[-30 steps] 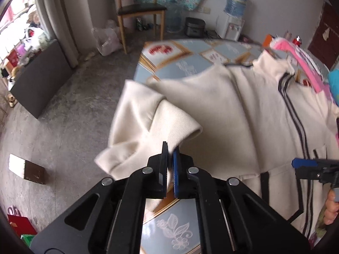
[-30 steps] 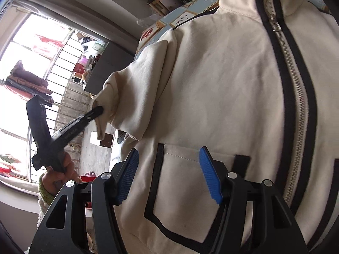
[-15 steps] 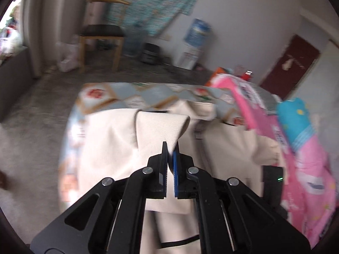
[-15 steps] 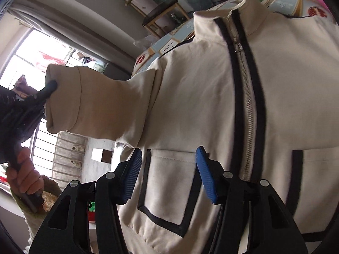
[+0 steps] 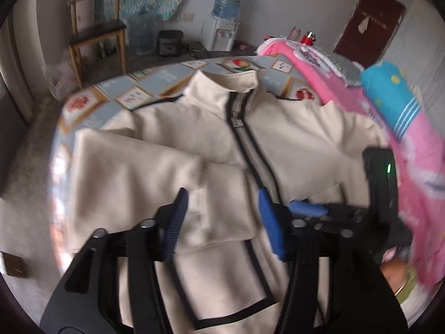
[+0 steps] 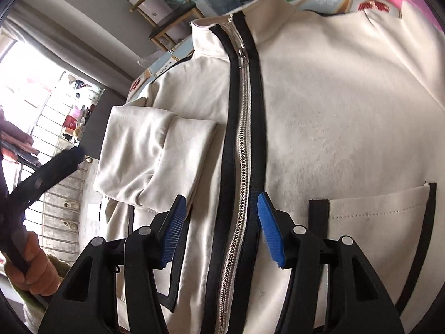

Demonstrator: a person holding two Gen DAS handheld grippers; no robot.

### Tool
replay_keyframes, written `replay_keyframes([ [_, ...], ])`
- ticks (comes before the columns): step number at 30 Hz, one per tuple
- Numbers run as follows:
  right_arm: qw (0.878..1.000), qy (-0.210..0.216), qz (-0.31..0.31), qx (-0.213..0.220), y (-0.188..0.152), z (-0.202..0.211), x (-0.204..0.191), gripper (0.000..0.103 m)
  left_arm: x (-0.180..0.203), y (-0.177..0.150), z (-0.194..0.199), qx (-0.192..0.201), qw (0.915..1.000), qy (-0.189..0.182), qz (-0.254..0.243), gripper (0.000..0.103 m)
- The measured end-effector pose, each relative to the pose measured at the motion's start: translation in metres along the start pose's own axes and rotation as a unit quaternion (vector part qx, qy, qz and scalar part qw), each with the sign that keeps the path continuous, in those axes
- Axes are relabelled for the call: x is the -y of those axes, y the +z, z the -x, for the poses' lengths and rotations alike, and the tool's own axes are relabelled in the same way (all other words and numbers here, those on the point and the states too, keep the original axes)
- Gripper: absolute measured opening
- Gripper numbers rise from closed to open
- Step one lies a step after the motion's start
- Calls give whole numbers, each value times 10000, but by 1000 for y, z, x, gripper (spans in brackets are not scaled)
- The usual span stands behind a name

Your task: Fold large clothes

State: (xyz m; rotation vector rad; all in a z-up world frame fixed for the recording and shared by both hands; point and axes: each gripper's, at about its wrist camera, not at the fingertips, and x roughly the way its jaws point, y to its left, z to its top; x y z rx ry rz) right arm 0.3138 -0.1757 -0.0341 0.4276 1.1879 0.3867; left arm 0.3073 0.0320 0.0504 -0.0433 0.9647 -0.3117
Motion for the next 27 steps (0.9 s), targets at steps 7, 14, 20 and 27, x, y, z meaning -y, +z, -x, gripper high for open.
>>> replay_keyframes([
  [7, 9998, 177, 2, -24, 6, 10, -4, 68, -30, -39, 30, -94, 9929, 1106, -436, 71],
  [14, 9963, 838, -77, -194, 23, 23, -9, 69, -69, -86, 11, -478, 9885, 1432, -84, 71],
  [20, 9922, 1108, -192, -536, 37, -1, -24, 59, -89, -100, -16, -653, 9843, 1620, 267, 71],
  [27, 9913, 756, -568, -917, 39, -47, -19, 45, -115, -107, -27, -587, 9844, 1527, 647, 71],
])
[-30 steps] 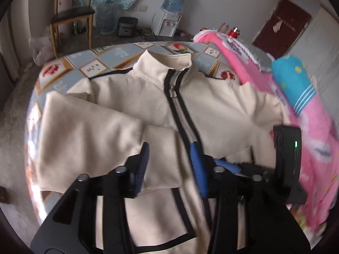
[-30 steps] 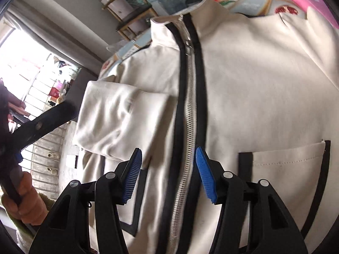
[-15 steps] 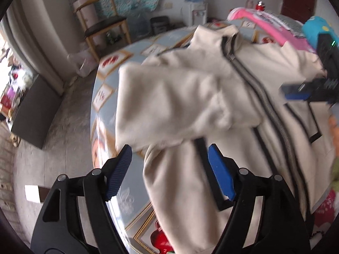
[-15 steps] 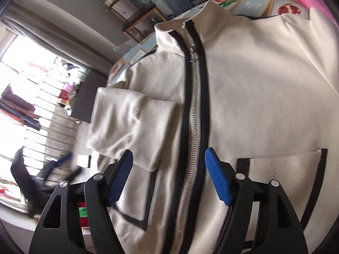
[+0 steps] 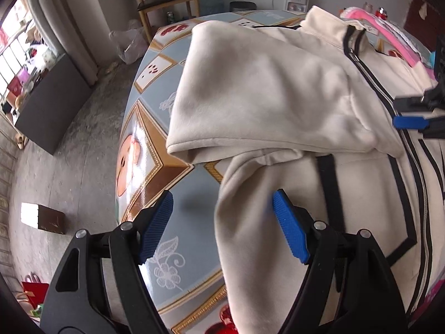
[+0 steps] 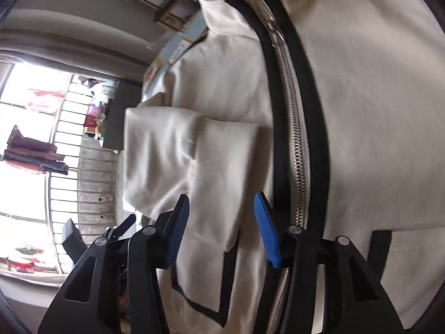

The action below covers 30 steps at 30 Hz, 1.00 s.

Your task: Fold large clothes

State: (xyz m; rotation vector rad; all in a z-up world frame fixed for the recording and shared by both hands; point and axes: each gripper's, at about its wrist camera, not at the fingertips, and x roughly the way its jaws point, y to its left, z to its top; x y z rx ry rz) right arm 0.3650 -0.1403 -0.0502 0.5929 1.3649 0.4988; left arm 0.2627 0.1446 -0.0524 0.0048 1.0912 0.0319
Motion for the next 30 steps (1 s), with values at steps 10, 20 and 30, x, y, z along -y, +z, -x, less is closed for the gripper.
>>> replay_keyframes([
  [10, 9978, -479, 447, -23, 3, -20, -18, 15, -9, 4, -2, 255, 9996, -141, 24, 60],
  [20, 9835, -797, 1191, 1107, 11, 48, -59, 5, -1, 4, 2, 341, 9991, -238, -69, 41],
  [30, 9790, -1058, 408, 1692, 24, 128, 17, 5, -6, 10, 6, 401, 9991, -125, -50, 40],
])
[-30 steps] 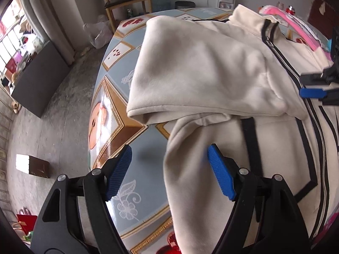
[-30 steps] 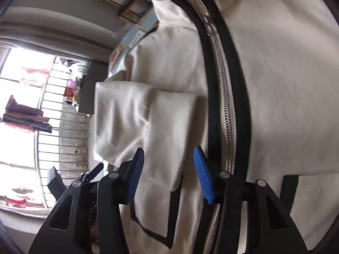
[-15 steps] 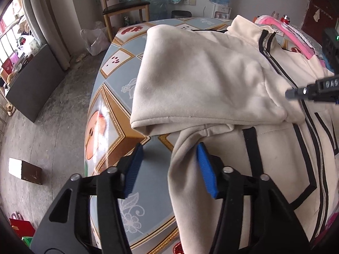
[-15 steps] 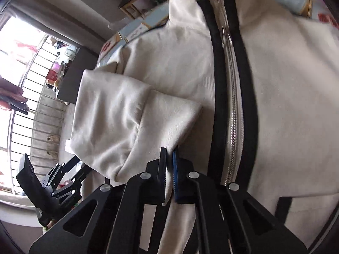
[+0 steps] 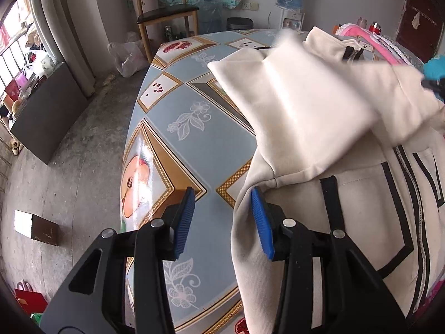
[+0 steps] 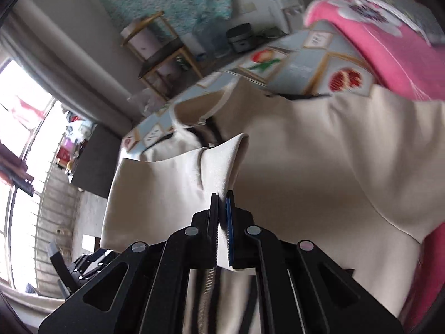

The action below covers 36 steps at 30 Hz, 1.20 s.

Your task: Fold large clothes

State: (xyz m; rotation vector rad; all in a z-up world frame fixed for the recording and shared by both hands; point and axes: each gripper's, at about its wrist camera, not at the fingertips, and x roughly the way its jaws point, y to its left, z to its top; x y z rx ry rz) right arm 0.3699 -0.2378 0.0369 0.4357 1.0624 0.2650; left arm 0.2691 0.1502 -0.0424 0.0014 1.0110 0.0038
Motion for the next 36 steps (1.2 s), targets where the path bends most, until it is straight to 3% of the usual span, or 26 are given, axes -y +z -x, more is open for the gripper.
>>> replay_keyframes([
  [7, 9978, -65, -607, -263, -13, -24, 56, 5, 13, 5, 1, -46, 9989, 51, -472, 41],
  [11, 9973, -47, -661, -325, -11, -35, 60, 5, 35, 8, -10, -223, 9926, 366, -1135, 41],
  [14, 9978, -37, -580, -326, -10, -35, 58, 5, 44, 10, -12, -123, 9882, 634, -1390, 42],
  [15, 9980, -18, -536, -320, -9, -34, 56, 5, 44, 11, -11, -105, 9882, 668, -1373, 38],
  [16, 9983, -2, -506, -306, -8, -32, 56, 5, 43, 11, -10, -78, 9889, 648, -1337, 20],
  [17, 9987, 34, -445, -250, -6, -27, 53, 5, 41, 11, -9, -54, 9899, 617, -1278, 11],
  [18, 9990, 72, -406, -197, -4, -20, 52, 5, 39, 11, -6, -2, 9905, 659, -1211, 7],
  [22, 9995, 9, -301, 45, 3, -1, 52, 5, 27, 8, 8, 252, 9942, 587, -865, 6],
  [29, 9956, -310, -721, -510, -7, -36, 90, 6, 6, 0, -9, -55, 9934, 976, -602, 0],
  [31, 9952, -243, -781, -542, -7, -39, 95, 10, -9, -1, -11, -121, 9958, 831, -362, 0],
  [34, 9952, -472, -555, -656, -8, -47, 89, 23, -24, -2, -3, -68, 9982, 580, -158, 0],
  [36, 9947, -621, -365, -735, -8, -53, 82, 25, -34, 1, 4, 26, 9996, 289, 49, 0],
])
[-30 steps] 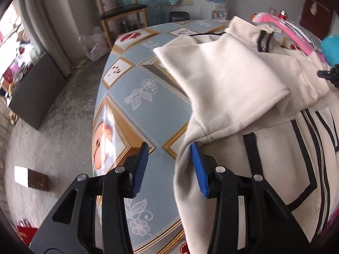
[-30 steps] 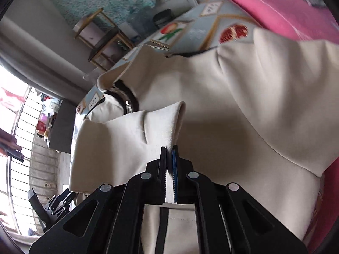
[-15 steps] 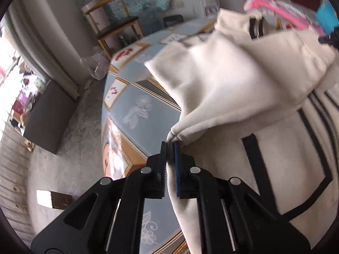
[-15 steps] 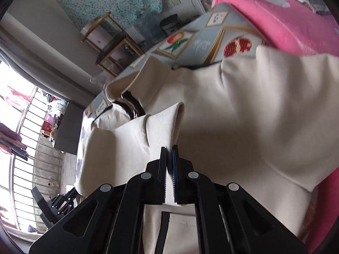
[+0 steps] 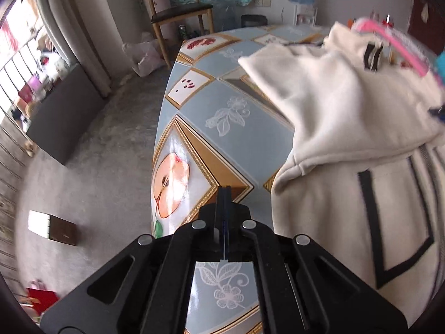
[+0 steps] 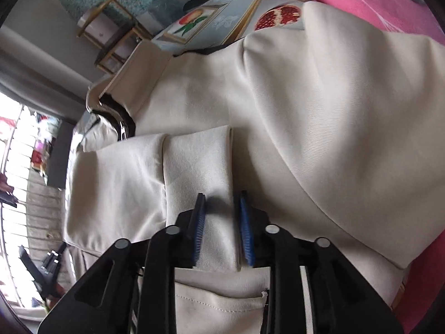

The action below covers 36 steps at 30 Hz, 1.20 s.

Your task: Fold large clothes

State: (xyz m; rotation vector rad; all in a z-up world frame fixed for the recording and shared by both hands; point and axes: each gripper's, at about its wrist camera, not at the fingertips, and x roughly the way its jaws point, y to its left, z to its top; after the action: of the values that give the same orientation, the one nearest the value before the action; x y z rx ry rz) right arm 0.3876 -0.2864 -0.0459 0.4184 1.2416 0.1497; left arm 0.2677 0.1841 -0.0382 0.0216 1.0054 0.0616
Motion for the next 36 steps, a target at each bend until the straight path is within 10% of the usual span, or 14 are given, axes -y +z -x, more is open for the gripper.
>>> replay_keyframes([
  [3, 9996, -206, 197, 9, 1, -2, -8, 25, -13, 14, 6, 119, 9981, -449, 415, 2],
  [7, 9992, -301, 277, -28, 2, -1, -11, 25, -18, 54, 0, 161, 9888, -1123, 969, 36],
  [15, 9985, -330, 432, -7, 0, 0, -9, 17, 16, 136, -92, -559, 9852, -1174, 1120, 37],
  [19, 9949, -582, 802, 170, -4, 3, -19, 5, 23, 144, -105, -471, 9894, -921, 1019, 5],
  [25, 9918, -325, 907, 841, 1, 52, -23, 5, 15, 146, -79, -39, 9937, -855, 723, 4],
  [36, 9981, -347, 343, 384, 19, 6, 12, 14, 6, 138, -77, -7, 9947, -622, 818, 19],
])
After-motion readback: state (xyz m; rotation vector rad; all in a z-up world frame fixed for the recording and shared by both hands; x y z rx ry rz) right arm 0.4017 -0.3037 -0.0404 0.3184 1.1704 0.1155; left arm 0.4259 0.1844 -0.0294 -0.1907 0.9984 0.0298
